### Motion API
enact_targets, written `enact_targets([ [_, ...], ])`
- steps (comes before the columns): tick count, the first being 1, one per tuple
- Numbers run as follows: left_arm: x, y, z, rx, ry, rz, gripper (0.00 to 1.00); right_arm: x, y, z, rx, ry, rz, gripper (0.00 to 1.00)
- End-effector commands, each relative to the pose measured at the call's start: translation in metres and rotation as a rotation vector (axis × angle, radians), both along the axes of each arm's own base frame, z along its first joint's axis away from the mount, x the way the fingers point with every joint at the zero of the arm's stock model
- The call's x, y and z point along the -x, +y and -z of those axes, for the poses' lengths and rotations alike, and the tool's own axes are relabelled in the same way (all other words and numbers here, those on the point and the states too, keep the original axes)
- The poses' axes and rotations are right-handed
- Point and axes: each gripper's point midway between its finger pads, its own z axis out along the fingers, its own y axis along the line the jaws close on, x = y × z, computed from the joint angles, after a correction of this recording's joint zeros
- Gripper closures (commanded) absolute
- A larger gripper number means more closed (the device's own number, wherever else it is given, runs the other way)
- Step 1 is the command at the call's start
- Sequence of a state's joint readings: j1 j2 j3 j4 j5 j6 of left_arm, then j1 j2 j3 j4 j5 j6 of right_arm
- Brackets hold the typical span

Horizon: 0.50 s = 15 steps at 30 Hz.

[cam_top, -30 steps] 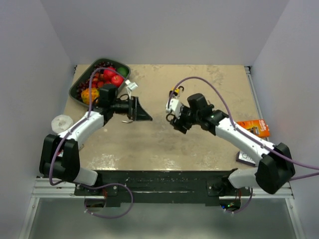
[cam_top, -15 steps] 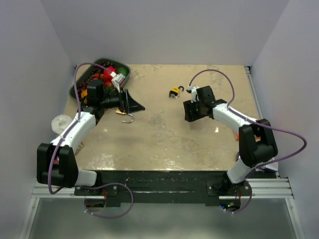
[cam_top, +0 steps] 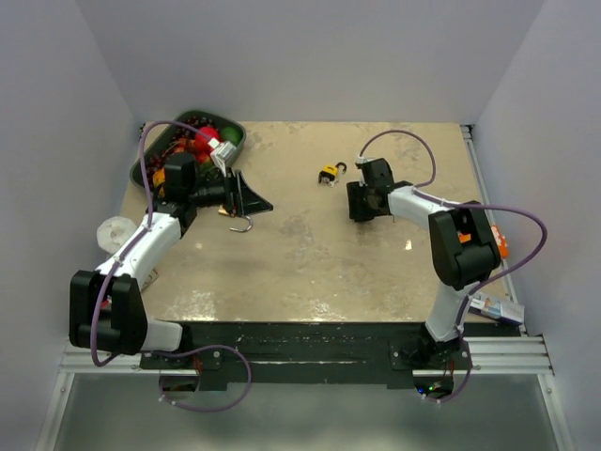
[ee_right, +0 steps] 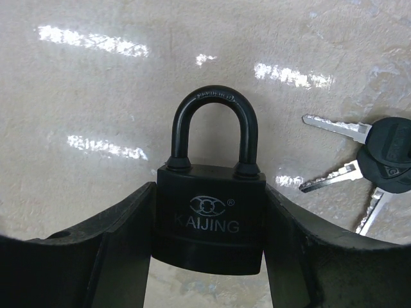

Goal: Lock with the key
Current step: Place the lock at the center of the board.

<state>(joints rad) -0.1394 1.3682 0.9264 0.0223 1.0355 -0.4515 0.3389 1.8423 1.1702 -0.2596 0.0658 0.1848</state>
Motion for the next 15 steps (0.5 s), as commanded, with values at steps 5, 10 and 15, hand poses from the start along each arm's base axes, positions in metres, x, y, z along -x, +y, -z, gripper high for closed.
enact_targets([
  [5, 0.002, 0.001, -0.008, -0.001, -0.075, 0.02, 0.19, -0.043, -0.002, -0.032, -0.035, -0.159, 0.096, 0.92],
  [10, 0.001, 0.001, -0.009, -0.003, -0.081, 0.02, 0.19, -0.049, -0.009, -0.028, -0.023, -0.168, 0.115, 0.89],
  [15, 0.004, 0.001, -0.008, -0.003, -0.074, 0.026, 0.19, -0.053, -0.012, -0.016, -0.025, -0.14, 0.137, 0.81],
])
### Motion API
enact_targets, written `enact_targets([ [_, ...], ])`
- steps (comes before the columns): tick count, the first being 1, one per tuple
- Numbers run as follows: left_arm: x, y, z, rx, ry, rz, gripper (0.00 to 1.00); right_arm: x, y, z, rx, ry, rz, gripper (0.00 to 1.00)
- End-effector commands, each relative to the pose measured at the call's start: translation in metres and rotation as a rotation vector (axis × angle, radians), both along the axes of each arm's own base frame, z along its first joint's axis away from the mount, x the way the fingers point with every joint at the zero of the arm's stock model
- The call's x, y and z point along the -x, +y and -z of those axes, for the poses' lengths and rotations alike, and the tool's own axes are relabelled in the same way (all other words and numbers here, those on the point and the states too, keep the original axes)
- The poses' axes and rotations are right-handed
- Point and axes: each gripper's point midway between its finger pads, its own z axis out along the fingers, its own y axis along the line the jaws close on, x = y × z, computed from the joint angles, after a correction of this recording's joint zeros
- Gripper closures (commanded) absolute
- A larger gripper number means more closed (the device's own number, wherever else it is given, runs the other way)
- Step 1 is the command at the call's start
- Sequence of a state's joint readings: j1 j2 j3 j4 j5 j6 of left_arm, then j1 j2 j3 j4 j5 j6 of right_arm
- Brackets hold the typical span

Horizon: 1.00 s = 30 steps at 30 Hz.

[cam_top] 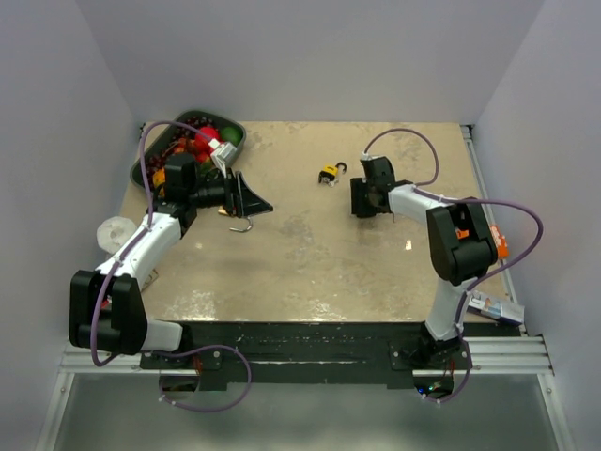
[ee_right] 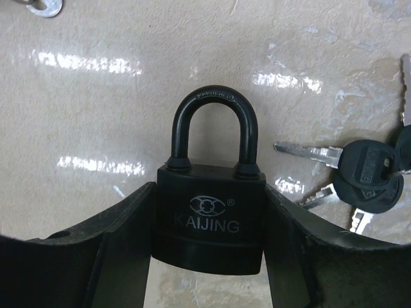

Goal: Lock with the key
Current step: Place the lock at the center of the board.

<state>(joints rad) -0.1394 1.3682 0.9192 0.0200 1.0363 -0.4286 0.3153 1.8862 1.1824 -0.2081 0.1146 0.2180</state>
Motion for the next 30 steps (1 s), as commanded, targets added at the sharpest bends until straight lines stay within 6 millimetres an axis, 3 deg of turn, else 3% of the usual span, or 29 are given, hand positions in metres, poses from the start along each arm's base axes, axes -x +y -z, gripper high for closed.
enact_targets([
  [1, 0.003, 0.001, -0.012, 0.007, -0.064, 0.021, 0.18, -0.036, -0.001, -0.022, -0.035, -0.109, 0.062, 0.8],
  [3, 0.005, 0.0, -0.013, 0.008, -0.062, 0.028, 0.18, -0.036, -0.001, -0.019, -0.041, -0.099, 0.064, 0.79],
  [10, 0.004, 0.001, -0.011, -0.001, -0.061, 0.027, 0.15, -0.036, -0.001, -0.021, -0.054, -0.099, 0.082, 0.52],
  [15, 0.003, 0.001, -0.01, -0.005, -0.061, 0.024, 0.15, -0.036, 0.0, -0.029, -0.065, -0.102, 0.089, 0.4],
  [19, 0.003, 0.001, -0.011, -0.001, -0.058, 0.025, 0.14, -0.038, -0.002, -0.03, -0.055, -0.097, 0.105, 0.23],
  [25, 0.003, 0.001, -0.013, 0.001, -0.06, 0.025, 0.15, -0.042, 0.002, -0.04, -0.082, -0.108, 0.108, 0.21],
  [30, 0.002, 0.002, -0.015, -0.004, -0.074, 0.018, 0.14, -0.059, 0.007, -0.078, -0.096, -0.212, 0.087, 0.19],
])
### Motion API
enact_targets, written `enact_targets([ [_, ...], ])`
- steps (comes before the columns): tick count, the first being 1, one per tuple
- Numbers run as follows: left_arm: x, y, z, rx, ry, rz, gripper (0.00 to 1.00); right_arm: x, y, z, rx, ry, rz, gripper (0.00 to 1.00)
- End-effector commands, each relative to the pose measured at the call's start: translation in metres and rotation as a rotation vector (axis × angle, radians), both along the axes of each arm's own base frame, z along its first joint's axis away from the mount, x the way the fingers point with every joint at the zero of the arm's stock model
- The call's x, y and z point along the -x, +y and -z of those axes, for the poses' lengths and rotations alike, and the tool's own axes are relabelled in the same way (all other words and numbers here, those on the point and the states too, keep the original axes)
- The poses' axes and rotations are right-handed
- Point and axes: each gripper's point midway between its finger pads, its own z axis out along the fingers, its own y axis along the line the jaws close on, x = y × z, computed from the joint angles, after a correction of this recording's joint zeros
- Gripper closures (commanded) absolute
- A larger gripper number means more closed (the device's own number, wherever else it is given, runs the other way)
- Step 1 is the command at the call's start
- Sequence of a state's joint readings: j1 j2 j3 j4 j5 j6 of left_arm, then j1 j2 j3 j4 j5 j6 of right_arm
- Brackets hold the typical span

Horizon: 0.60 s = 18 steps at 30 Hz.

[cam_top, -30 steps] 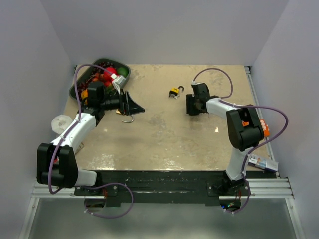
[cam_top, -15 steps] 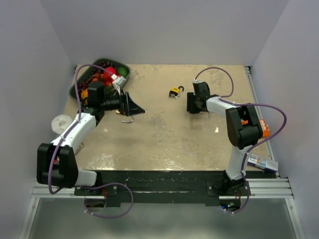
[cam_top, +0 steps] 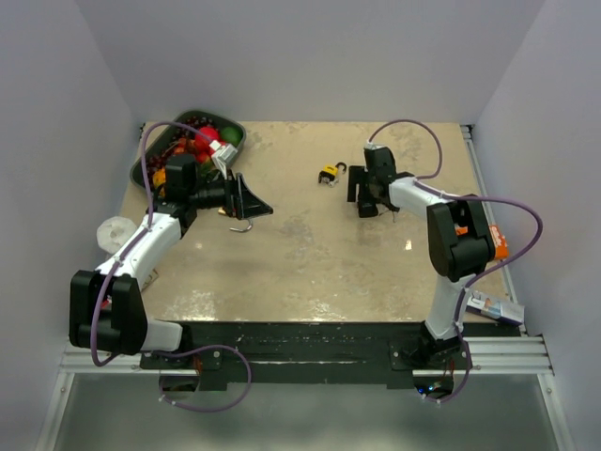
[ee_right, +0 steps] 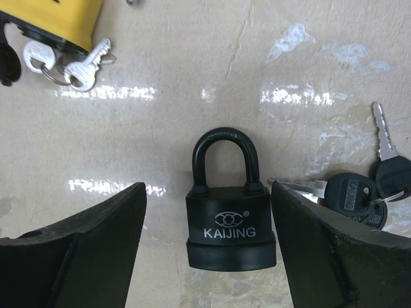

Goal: Lock with the key
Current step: Place the lock at the center of the board, then pick up the lock from the center of the board.

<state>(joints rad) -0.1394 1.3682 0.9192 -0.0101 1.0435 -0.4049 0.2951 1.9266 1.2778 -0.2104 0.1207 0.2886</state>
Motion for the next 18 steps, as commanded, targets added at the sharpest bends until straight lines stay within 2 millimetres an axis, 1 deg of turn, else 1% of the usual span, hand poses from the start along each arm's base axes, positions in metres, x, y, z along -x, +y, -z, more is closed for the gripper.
enact_targets([
  [1, -0.003, 0.001, -0.02, 0.002, -0.091, 0.003, 0.14, -0.034, 0.005, -0.069, -0.035, -0.189, 0.012, 0.19],
  [2, -0.005, 0.002, -0.024, -0.001, -0.109, -0.002, 0.14, -0.041, 0.008, -0.082, -0.039, -0.225, 0.006, 0.18],
  [4, -0.01, 0.003, -0.026, -0.007, -0.118, -0.018, 0.14, -0.048, 0.011, -0.092, -0.042, -0.253, -0.004, 0.18],
  [5, -0.012, 0.003, -0.028, -0.007, -0.121, -0.025, 0.14, -0.054, 0.016, -0.102, -0.051, -0.276, -0.011, 0.18],
  [6, -0.016, 0.004, -0.03, -0.006, -0.132, -0.039, 0.14, -0.057, 0.02, -0.104, -0.07, -0.278, 0.0, 0.18],
  [7, -0.016, 0.004, -0.029, 0.001, -0.116, -0.048, 0.14, -0.06, 0.022, -0.098, -0.072, -0.265, 0.019, 0.17],
  [8, -0.017, 0.004, -0.029, 0.008, -0.111, -0.055, 0.14, -0.063, 0.032, -0.103, -0.079, -0.267, 0.025, 0.17],
  [9, -0.02, 0.004, -0.032, 0.018, -0.132, -0.062, 0.14, -0.064, 0.036, -0.101, -0.087, -0.258, 0.047, 0.16],
  [10, -0.021, 0.003, -0.032, 0.025, -0.13, -0.068, 0.14, -0.067, 0.041, -0.093, -0.079, -0.246, 0.056, 0.15],
  [11, -0.019, 0.003, -0.03, 0.035, -0.109, -0.075, 0.14, -0.07, 0.047, -0.098, -0.078, -0.264, 0.07, 0.15],
  [13, -0.021, 0.004, -0.032, 0.043, -0.122, -0.083, 0.14, -0.073, 0.055, -0.095, -0.102, -0.265, 0.092, 0.13],
  [14, -0.02, 0.004, -0.03, 0.044, -0.116, -0.085, 0.14, -0.075, 0.064, -0.094, -0.104, -0.266, 0.095, 0.1],
  [16, -0.02, 0.004, -0.029, 0.04, -0.118, -0.09, 0.14, -0.078, 0.068, -0.09, -0.083, -0.268, 0.126, 0.09],
  [17, -0.02, 0.004, -0.028, 0.038, -0.116, -0.09, 0.14, -0.081, 0.076, -0.085, -0.076, -0.26, 0.132, 0.09],
  [18, -0.022, 0.005, -0.027, 0.036, -0.119, -0.095, 0.14, -0.084, 0.076, -0.082, -0.072, -0.259, 0.156, 0.09],
])
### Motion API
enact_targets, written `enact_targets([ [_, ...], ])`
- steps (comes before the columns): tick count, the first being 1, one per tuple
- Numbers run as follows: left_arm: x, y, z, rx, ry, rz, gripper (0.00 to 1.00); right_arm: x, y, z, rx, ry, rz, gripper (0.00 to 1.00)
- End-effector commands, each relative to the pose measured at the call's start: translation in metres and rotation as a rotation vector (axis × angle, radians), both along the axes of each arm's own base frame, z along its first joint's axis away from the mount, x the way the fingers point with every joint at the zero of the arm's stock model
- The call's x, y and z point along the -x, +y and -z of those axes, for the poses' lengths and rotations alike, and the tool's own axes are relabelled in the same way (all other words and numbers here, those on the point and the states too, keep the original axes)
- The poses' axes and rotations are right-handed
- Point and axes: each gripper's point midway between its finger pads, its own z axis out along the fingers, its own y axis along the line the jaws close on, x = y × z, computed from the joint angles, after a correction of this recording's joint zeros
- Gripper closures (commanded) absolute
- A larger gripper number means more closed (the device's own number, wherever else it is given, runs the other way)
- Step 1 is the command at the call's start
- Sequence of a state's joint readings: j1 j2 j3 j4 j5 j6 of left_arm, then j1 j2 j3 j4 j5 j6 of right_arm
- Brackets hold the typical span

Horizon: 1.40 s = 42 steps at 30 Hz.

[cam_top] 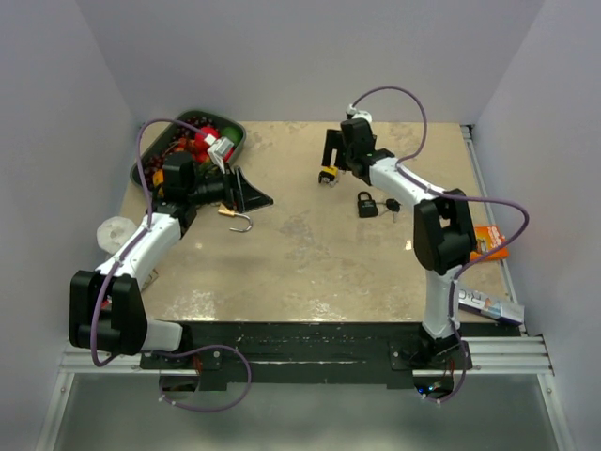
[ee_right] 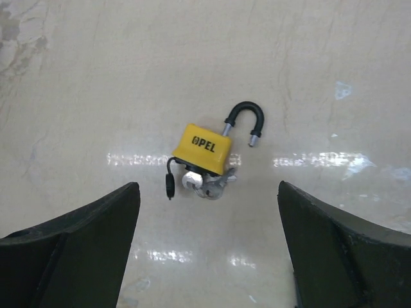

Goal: Lock with the key
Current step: Pick up the lock from the center of the board.

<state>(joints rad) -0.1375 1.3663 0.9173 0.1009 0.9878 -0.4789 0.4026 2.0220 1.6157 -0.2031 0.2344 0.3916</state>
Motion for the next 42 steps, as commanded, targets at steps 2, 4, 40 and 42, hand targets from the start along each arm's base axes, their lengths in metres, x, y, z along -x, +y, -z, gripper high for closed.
enact_targets([
  [2, -0.004, 0.004, -0.013, 0.013, -0.068, -0.028, 0.14, -0.016, 0.018, 0.007, 0.002, 0.004, 0.113, 0.08],
  [4, -0.005, 0.004, -0.013, 0.014, -0.068, -0.029, 0.14, -0.02, 0.021, 0.023, 0.019, 0.023, 0.123, 0.07],
  [40, -0.004, 0.02, 0.002, -0.107, -0.107, -0.038, 0.08, -0.015, 0.068, 0.016, 0.12, -0.058, -0.235, 1.0],
  [42, -0.004, 0.023, 0.007, -0.133, -0.092, -0.038, 0.03, -0.001, 0.079, 0.005, 0.135, -0.078, -0.381, 1.0],
])
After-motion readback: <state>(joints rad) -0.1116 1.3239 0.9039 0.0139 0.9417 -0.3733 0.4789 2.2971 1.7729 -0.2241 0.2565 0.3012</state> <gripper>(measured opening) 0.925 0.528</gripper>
